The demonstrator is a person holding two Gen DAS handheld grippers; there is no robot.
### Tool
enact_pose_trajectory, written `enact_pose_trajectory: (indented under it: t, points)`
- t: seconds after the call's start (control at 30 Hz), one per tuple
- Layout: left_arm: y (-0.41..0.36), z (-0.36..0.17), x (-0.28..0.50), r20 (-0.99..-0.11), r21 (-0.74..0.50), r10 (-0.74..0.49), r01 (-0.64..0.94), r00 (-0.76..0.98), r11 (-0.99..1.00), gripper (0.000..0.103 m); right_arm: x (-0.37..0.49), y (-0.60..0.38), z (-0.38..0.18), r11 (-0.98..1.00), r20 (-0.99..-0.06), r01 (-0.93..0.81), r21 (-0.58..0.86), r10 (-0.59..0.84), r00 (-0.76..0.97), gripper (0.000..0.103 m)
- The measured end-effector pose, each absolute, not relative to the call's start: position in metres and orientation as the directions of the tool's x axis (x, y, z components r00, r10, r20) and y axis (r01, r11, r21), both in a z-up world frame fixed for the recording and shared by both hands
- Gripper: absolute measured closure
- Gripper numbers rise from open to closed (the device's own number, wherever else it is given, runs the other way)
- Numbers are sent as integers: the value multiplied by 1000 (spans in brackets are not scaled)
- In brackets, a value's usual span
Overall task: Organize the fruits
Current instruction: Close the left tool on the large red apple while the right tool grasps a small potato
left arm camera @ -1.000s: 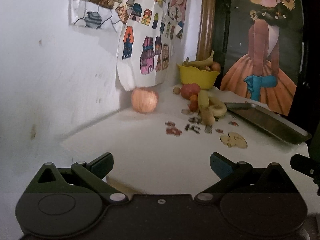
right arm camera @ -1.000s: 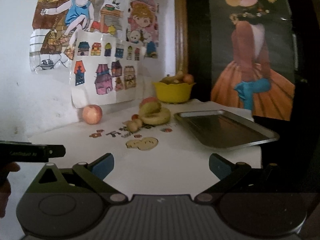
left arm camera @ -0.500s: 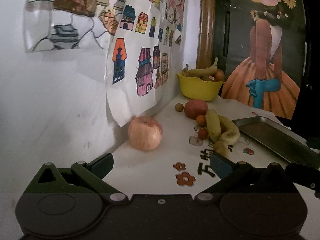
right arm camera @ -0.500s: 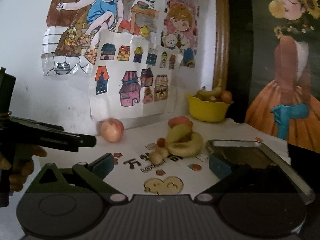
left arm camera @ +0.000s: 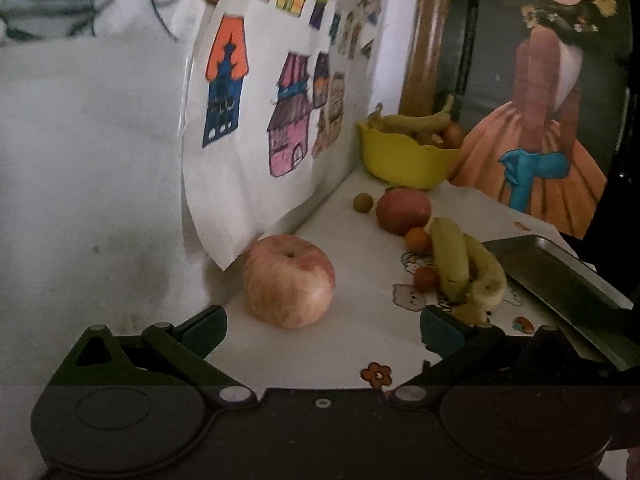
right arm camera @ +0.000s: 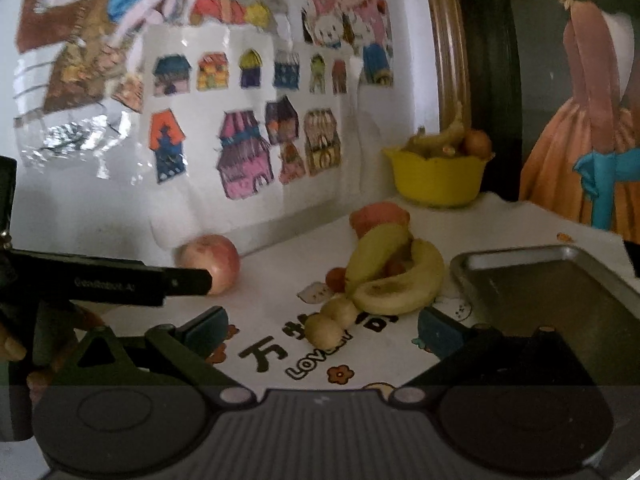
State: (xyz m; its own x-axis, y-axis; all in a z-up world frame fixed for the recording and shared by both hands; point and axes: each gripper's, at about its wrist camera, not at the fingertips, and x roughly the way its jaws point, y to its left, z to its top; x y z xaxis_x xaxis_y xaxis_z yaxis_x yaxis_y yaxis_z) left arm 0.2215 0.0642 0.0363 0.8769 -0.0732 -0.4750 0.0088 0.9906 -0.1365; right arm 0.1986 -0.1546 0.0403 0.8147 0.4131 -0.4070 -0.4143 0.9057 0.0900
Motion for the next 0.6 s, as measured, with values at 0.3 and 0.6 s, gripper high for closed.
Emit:
enact_pose_trajectory:
  t: [0.3,0.6]
  points:
    - [51,32,250,-500,-75,13,-58,866,995,3,229,-145,32,903,-464,-417,106,416,782,1]
    - [44,32,263,-494,-47,18,-47,869,998,6,247,-135,25,899,-521,-425,109,416,746,12]
